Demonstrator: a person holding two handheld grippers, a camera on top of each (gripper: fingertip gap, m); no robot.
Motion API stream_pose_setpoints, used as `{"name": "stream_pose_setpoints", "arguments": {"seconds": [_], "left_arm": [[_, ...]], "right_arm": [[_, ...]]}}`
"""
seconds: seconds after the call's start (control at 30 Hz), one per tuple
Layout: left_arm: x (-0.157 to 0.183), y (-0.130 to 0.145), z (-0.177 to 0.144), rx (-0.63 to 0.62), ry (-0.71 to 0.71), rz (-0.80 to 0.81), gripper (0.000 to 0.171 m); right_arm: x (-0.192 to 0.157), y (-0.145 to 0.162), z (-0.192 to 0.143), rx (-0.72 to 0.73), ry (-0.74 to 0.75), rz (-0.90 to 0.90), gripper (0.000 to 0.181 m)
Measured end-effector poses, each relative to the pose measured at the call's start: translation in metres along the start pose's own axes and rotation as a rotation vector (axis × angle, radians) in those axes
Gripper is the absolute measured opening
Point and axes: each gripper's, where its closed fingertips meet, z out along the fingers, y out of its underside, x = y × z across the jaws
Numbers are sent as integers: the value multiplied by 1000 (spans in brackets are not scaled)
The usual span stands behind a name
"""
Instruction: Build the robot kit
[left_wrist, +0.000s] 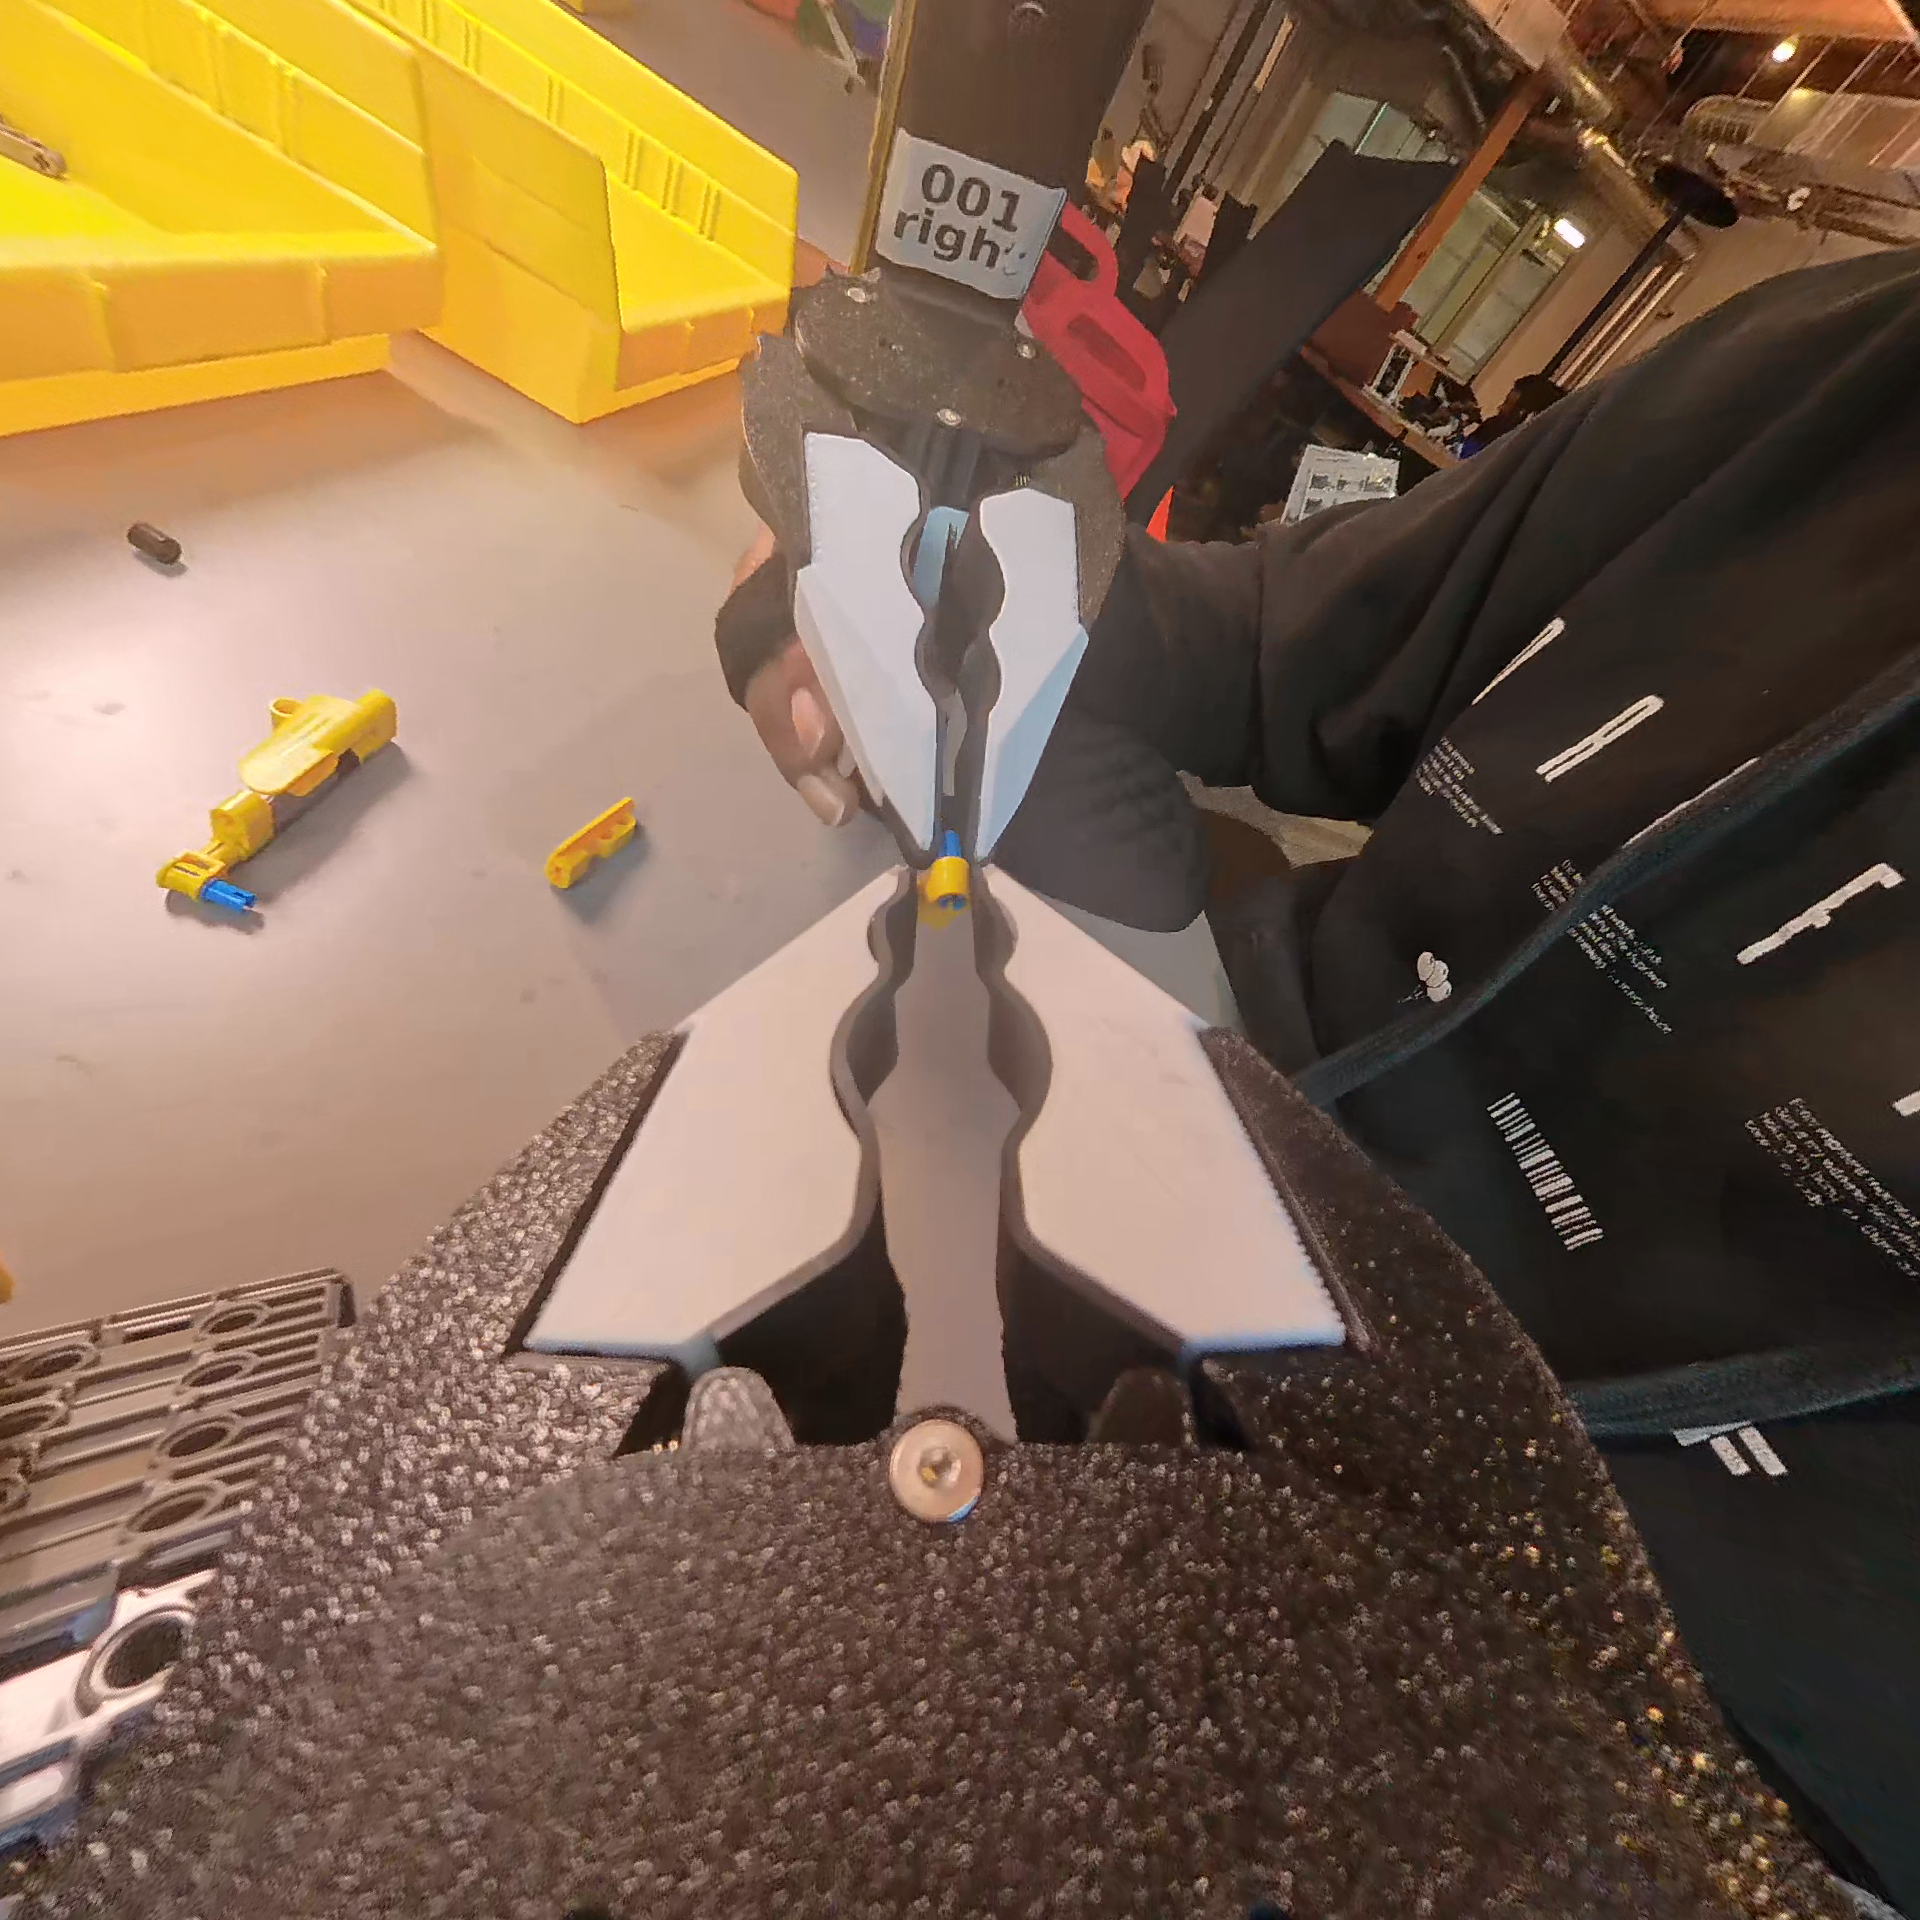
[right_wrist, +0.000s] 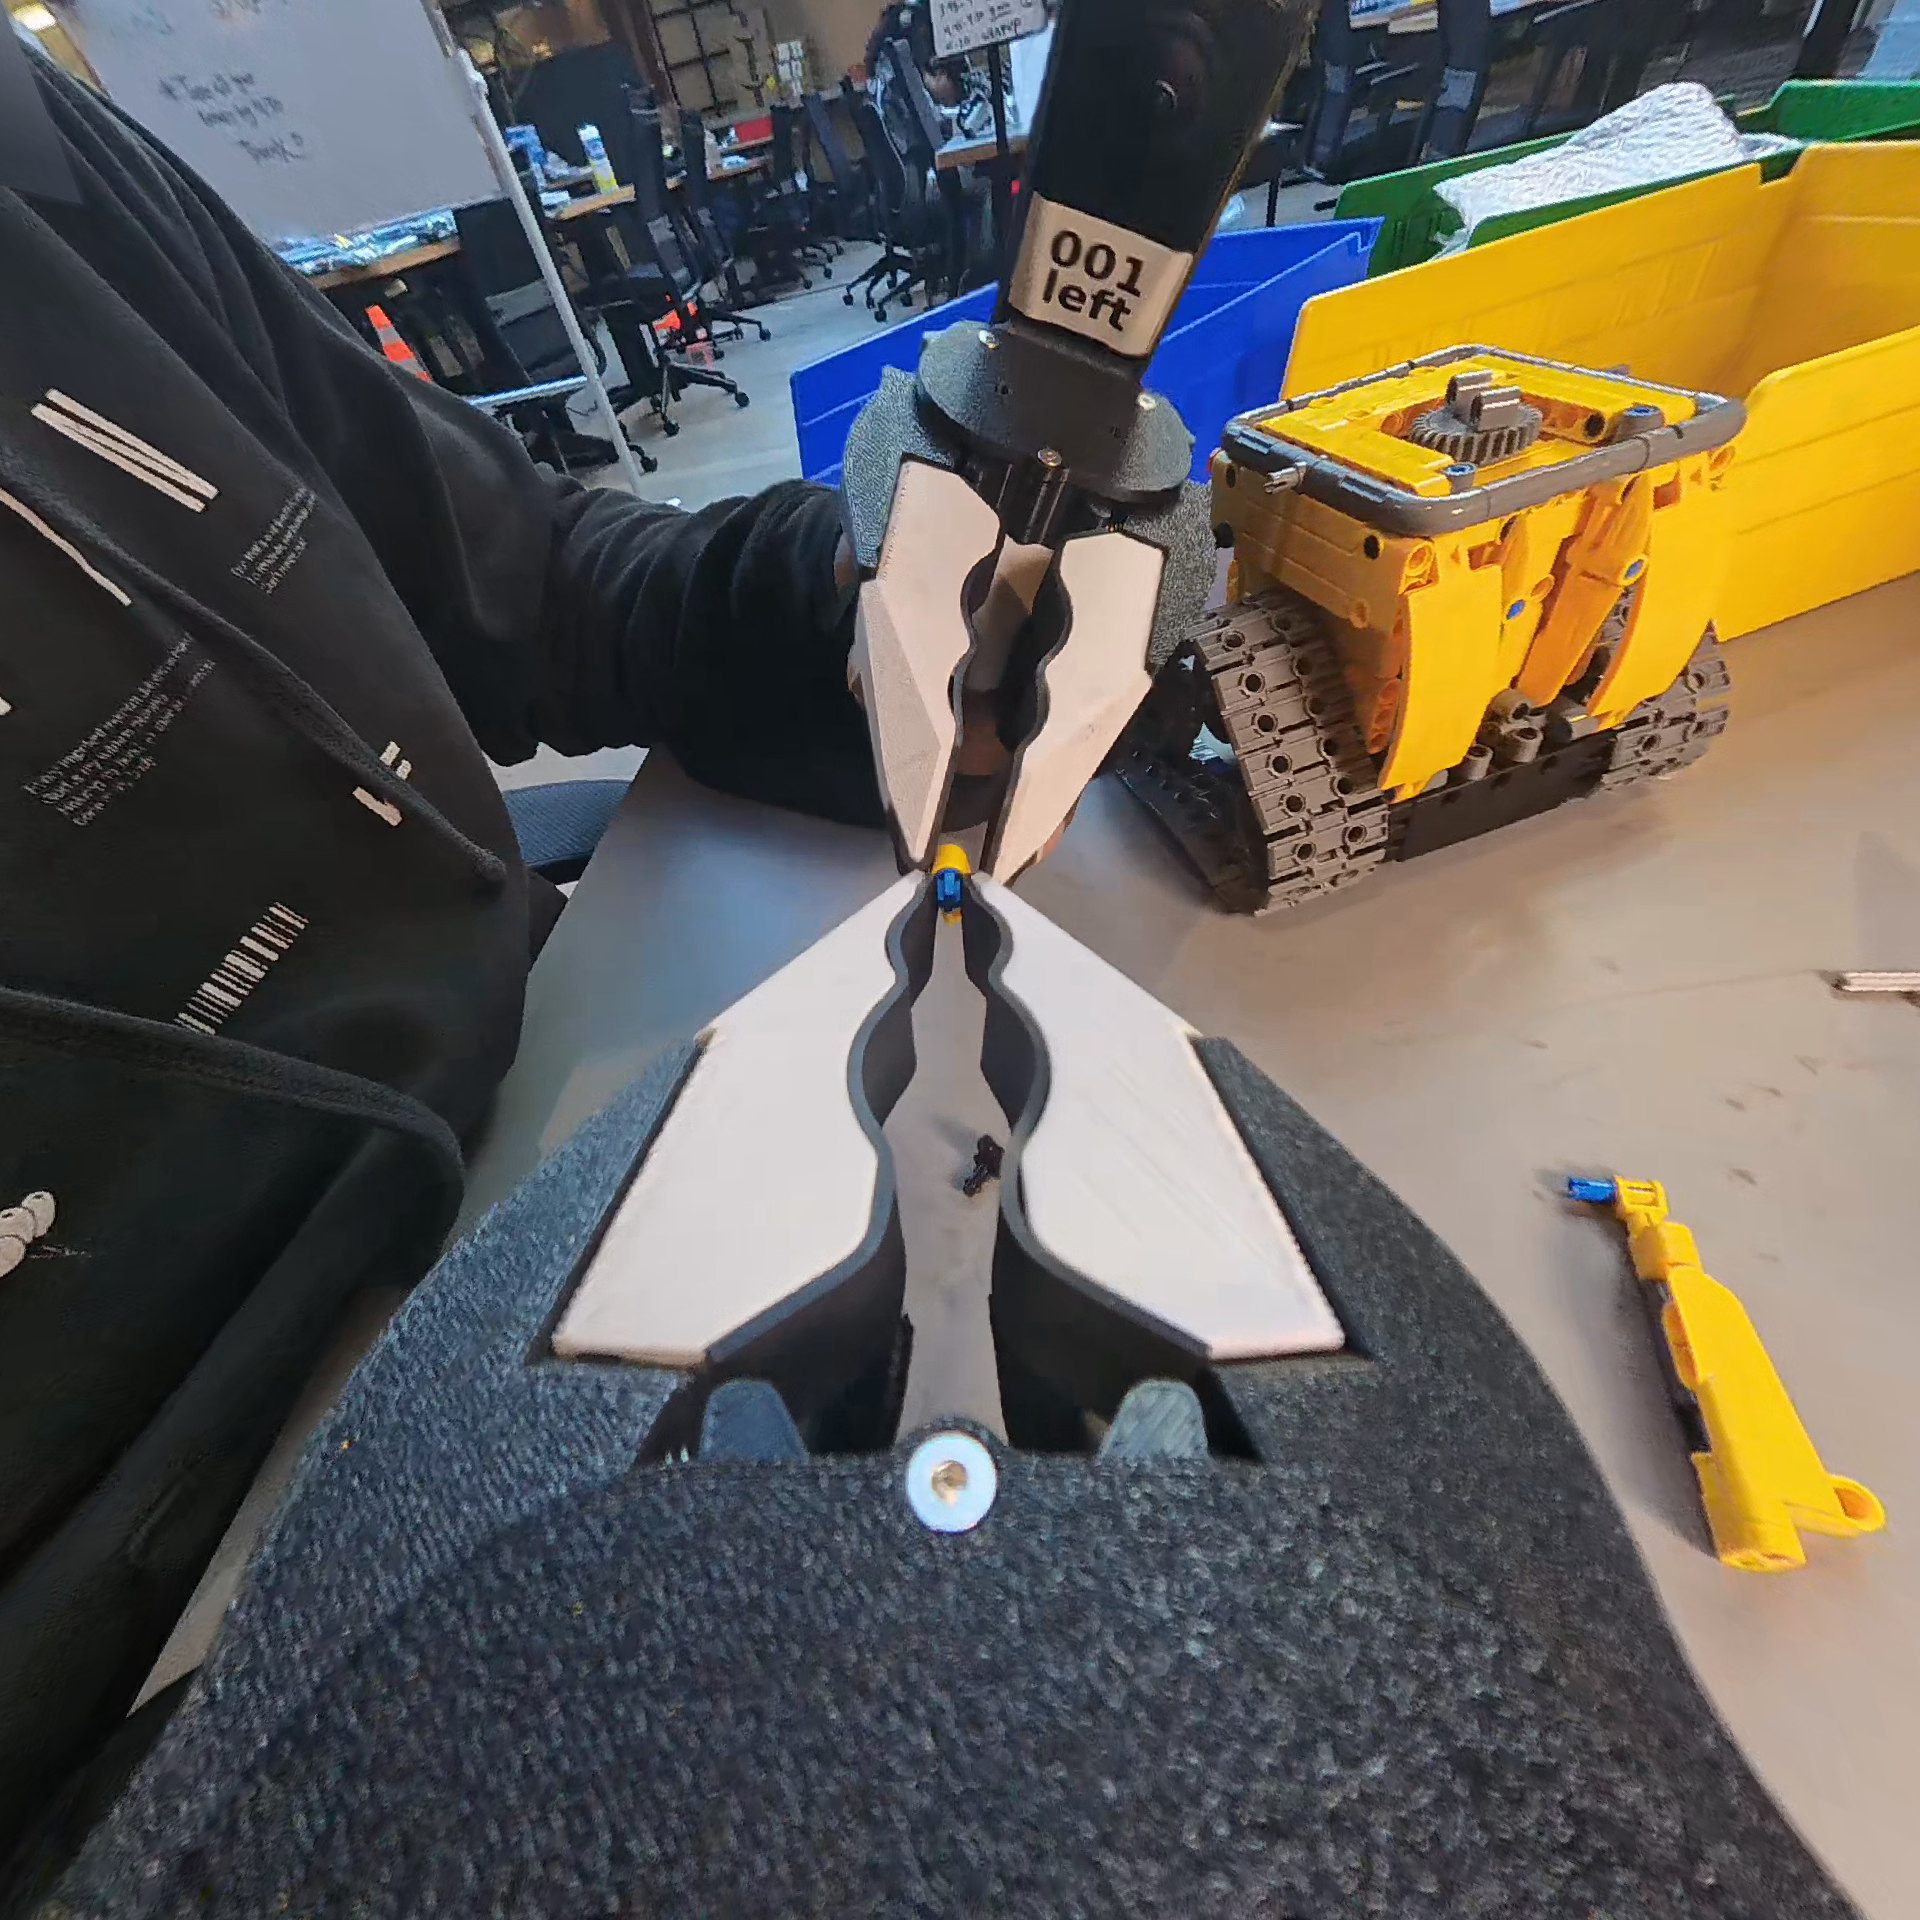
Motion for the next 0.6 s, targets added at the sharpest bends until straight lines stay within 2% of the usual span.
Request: {"name": "stream_pose_setpoints", "arguments": {"seconds": [0.23,0.43,0.53,0.6], "left_arm": [[1,-15,-11,102,59,-75,18],[4,-20,-12,141,107,-134,22],[6,-20,-10,145,123,-148,23],[11,-23,-9,160,160,-169,25]], "right_arm": [[2,-15,-9,105,-19,56,4],[-2,-25,-14,175,-14,-12,4],[-4,-33,-16,212,59,-190,4],[-4,-32,-14,173,155,-378,4]]}}
